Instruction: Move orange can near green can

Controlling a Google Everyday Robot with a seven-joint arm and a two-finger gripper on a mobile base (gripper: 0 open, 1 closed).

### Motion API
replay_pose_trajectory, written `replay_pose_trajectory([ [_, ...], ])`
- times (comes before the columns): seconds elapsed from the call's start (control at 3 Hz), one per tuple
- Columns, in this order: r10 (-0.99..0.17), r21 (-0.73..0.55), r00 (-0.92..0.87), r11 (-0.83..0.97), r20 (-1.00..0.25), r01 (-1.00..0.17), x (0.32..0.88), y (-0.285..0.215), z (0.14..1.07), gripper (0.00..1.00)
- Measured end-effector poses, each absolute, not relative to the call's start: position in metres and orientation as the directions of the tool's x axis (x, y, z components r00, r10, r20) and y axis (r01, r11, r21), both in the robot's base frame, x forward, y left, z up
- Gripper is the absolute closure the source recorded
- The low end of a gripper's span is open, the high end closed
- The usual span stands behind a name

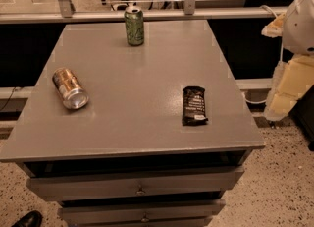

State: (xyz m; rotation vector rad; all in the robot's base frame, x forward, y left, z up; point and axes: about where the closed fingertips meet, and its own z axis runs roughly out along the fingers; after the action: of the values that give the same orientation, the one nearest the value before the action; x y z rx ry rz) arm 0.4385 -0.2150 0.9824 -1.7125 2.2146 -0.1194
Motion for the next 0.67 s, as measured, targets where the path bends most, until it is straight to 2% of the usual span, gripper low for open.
replay_pose_trajectory([
  [0.33, -0.953, -0.269, -0.217, 0.271, -0.213, -0.924, 0.438, -0.215, 0.982, 0.0],
  [0.67, -0.949, -0.277, -0.184, 0.254, -0.255, -0.927, 0.443, -0.185, 0.981, 0.0],
])
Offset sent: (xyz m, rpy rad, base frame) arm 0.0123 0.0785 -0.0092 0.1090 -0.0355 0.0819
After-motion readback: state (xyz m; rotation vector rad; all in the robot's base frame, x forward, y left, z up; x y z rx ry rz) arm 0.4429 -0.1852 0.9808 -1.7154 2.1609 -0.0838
